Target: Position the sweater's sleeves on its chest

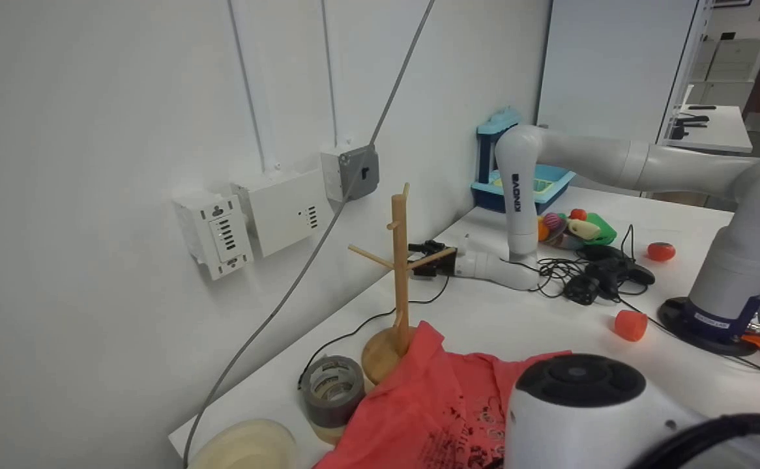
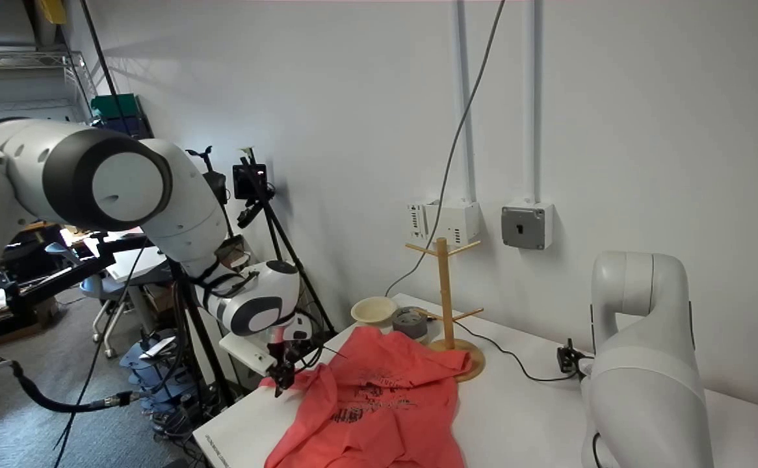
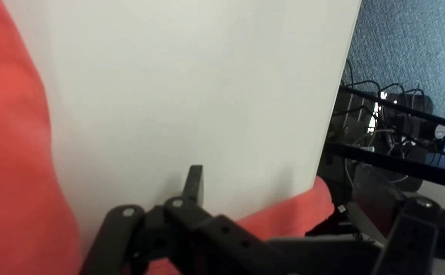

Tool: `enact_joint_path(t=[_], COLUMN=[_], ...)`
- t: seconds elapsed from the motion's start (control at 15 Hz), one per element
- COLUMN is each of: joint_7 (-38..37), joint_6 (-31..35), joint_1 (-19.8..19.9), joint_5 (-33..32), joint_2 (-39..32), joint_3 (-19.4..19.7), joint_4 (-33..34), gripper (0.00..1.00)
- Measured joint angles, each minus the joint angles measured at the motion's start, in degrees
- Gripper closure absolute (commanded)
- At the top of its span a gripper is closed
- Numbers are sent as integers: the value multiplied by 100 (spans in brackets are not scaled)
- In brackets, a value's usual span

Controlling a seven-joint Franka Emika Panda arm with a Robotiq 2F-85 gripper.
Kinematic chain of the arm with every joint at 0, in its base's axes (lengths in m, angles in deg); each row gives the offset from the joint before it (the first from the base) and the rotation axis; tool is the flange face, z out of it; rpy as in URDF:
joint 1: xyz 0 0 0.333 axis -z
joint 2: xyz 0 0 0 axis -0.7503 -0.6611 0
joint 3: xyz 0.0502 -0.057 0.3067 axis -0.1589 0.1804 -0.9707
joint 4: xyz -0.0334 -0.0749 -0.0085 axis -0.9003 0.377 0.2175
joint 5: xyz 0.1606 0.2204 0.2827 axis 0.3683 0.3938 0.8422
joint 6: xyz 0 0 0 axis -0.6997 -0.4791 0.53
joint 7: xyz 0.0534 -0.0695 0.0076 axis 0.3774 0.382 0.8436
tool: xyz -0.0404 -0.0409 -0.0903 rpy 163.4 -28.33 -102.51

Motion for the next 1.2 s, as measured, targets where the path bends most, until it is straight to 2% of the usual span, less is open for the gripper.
enact_joint_path(t=[0.27,0.47,0.8,1.2], joint_7=[155,428,915,1026], joint_6=[-945,-1020,-109,959], joint_1=[165,197,197,179], joint_5=[-4,-1,28,-161], joint_2=[405,584,568,219], joint_3=[-30,-66,-250,-308], joint_4=[24,23,-20,-195], gripper=[0,0,0,0])
